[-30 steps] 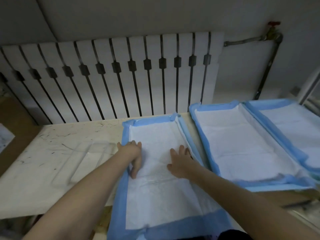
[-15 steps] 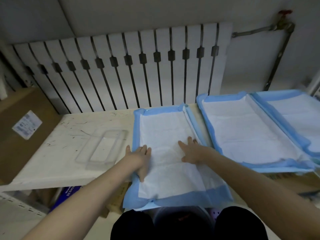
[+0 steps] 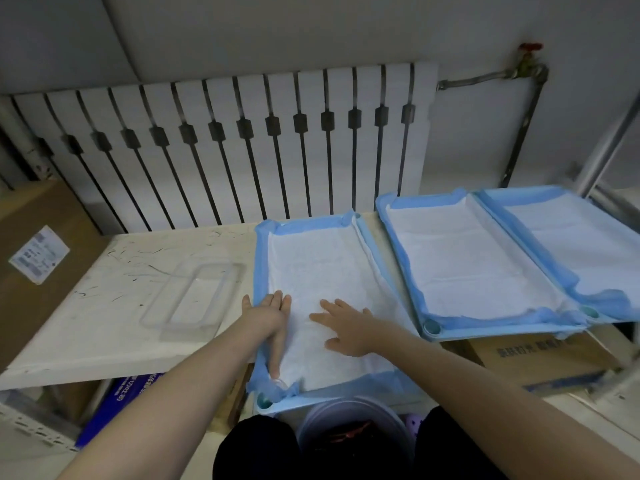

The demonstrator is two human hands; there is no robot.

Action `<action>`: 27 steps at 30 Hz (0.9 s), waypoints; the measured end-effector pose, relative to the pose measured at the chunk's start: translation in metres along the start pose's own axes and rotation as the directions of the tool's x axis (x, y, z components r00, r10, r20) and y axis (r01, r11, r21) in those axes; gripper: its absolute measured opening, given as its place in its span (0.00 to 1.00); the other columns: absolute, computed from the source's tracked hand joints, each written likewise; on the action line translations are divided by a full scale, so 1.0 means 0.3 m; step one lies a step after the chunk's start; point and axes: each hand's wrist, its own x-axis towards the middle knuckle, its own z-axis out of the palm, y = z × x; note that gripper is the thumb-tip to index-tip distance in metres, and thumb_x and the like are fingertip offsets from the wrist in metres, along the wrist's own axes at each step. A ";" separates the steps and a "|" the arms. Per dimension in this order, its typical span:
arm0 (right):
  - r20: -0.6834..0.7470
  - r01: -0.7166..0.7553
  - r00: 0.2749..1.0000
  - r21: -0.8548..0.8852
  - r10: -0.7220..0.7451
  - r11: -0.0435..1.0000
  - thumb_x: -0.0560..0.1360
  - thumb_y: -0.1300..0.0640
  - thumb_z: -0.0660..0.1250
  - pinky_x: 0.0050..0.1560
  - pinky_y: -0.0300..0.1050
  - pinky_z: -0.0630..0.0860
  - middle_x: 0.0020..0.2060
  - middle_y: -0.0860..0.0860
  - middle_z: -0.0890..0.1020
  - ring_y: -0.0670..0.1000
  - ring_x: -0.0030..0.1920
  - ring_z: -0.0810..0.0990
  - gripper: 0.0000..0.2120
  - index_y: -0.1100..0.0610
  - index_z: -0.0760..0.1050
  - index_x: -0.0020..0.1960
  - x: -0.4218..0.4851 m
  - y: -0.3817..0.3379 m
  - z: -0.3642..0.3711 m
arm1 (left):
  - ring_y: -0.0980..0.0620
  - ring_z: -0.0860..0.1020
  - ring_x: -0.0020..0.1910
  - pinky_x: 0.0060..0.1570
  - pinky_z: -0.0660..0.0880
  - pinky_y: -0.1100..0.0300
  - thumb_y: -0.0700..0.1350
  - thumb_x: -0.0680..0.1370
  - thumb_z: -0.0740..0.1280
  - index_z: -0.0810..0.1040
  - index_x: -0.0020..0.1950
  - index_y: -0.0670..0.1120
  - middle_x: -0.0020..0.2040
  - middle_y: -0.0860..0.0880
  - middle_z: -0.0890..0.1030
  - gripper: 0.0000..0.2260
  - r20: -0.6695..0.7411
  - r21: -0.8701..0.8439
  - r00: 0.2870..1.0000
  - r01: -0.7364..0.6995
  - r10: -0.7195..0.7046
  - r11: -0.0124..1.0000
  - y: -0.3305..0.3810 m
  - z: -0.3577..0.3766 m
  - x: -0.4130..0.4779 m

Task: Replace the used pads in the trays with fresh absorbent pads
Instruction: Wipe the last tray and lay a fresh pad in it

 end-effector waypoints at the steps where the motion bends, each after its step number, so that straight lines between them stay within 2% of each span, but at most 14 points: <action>1: 0.024 -0.002 1.000 0.008 0.002 1.000 0.80 0.49 0.58 0.73 0.63 0.50 0.77 0.49 0.42 0.55 0.77 0.43 0.30 0.47 0.47 0.78 -0.028 0.023 -0.006 | 0.48 0.32 0.75 0.71 0.41 0.35 0.58 0.61 0.79 0.26 0.73 0.44 0.75 0.47 0.29 0.67 -0.011 0.001 1.000 -0.002 0.002 1.000 -0.003 0.000 -0.003; 4: 0.097 -0.072 0.993 0.016 0.070 0.997 0.78 0.52 0.64 0.75 0.56 0.50 0.77 0.51 0.42 0.56 0.77 0.44 0.37 0.48 0.45 0.78 -0.117 0.086 -0.025 | 0.46 0.37 0.76 0.72 0.45 0.36 0.57 0.62 0.79 0.31 0.75 0.43 0.77 0.45 0.36 0.64 -0.080 -0.008 0.996 -0.042 0.041 0.999 0.006 0.006 -0.024; 6: 0.100 -0.112 0.988 -0.013 0.113 0.994 0.76 0.53 0.67 0.75 0.52 0.51 0.77 0.53 0.44 0.55 0.77 0.47 0.39 0.51 0.45 0.78 -0.145 0.090 -0.035 | 0.44 0.47 0.76 0.71 0.53 0.37 0.55 0.64 0.78 0.42 0.77 0.44 0.76 0.43 0.48 0.56 -0.134 -0.037 0.986 -0.107 0.101 0.994 0.031 0.023 -0.048; 8: 0.032 -0.095 0.995 -0.003 0.095 0.995 0.75 0.53 0.69 0.74 0.49 0.54 0.77 0.56 0.51 0.56 0.76 0.53 0.39 0.56 0.49 0.77 -0.135 0.049 -0.041 | 0.45 0.60 0.71 0.67 0.61 0.39 0.54 0.64 0.77 0.55 0.73 0.45 0.70 0.45 0.61 0.46 -0.200 -0.053 0.970 -0.154 0.141 0.987 0.051 0.049 -0.082; 9: -0.017 -0.064 0.998 0.025 0.065 0.998 0.74 0.53 0.70 0.74 0.49 0.55 0.76 0.56 0.54 0.55 0.75 0.55 0.39 0.57 0.52 0.77 -0.124 0.015 -0.036 | 0.46 0.63 0.69 0.66 0.62 0.39 0.54 0.64 0.77 0.59 0.70 0.45 0.67 0.46 0.64 0.42 -0.221 -0.055 0.966 -0.149 0.134 0.987 0.055 0.066 -0.101; 11: -0.063 0.000 0.998 0.080 0.005 0.997 0.72 0.53 0.72 0.74 0.49 0.55 0.76 0.55 0.55 0.54 0.75 0.55 0.40 0.56 0.53 0.77 -0.098 -0.049 -0.015 | 0.48 0.62 0.70 0.68 0.57 0.37 0.55 0.64 0.76 0.61 0.69 0.46 0.67 0.47 0.64 0.40 -0.227 -0.067 0.969 -0.111 0.093 0.992 0.051 0.097 -0.120; 13: -0.011 0.017 1.000 0.052 -0.017 0.998 0.74 0.55 0.70 0.75 0.50 0.53 0.77 0.54 0.50 0.53 0.76 0.51 0.40 0.55 0.50 0.77 -0.094 -0.082 0.009 | 0.49 0.58 0.72 0.69 0.52 0.35 0.57 0.64 0.75 0.59 0.71 0.45 0.69 0.48 0.62 0.42 -0.246 -0.086 0.967 -0.088 0.064 0.992 0.043 0.124 -0.123; 17: 0.032 -0.060 0.998 0.015 0.059 0.998 0.75 0.54 0.69 0.74 0.46 0.49 0.77 0.54 0.46 0.51 0.77 0.46 0.40 0.55 0.48 0.78 -0.148 -0.015 0.000 | 0.50 0.58 0.73 0.69 0.51 0.34 0.59 0.64 0.75 0.58 0.71 0.45 0.70 0.49 0.61 0.43 -0.278 -0.110 0.960 -0.064 0.031 0.992 0.034 0.137 -0.121; 21: 0.082 -0.140 0.985 -0.133 0.152 0.981 0.76 0.55 0.68 0.74 0.45 0.48 0.77 0.55 0.49 0.53 0.77 0.49 0.39 0.55 0.48 0.78 -0.227 0.075 -0.042 | 0.49 0.58 0.73 0.69 0.50 0.34 0.61 0.63 0.75 0.57 0.73 0.45 0.70 0.49 0.62 0.47 -0.270 -0.066 0.963 -0.020 0.002 0.998 0.045 0.119 -0.124; 27: 0.118 -0.182 0.971 -0.197 0.207 0.963 0.73 0.56 0.71 0.73 0.49 0.58 0.75 0.57 0.54 0.57 0.75 0.57 0.40 0.57 0.51 0.77 -0.209 0.059 -0.038 | 0.49 0.58 0.73 0.69 0.50 0.33 0.59 0.63 0.76 0.56 0.74 0.43 0.70 0.48 0.62 0.47 -0.264 -0.066 0.964 -0.001 -0.017 0.998 0.058 0.119 -0.136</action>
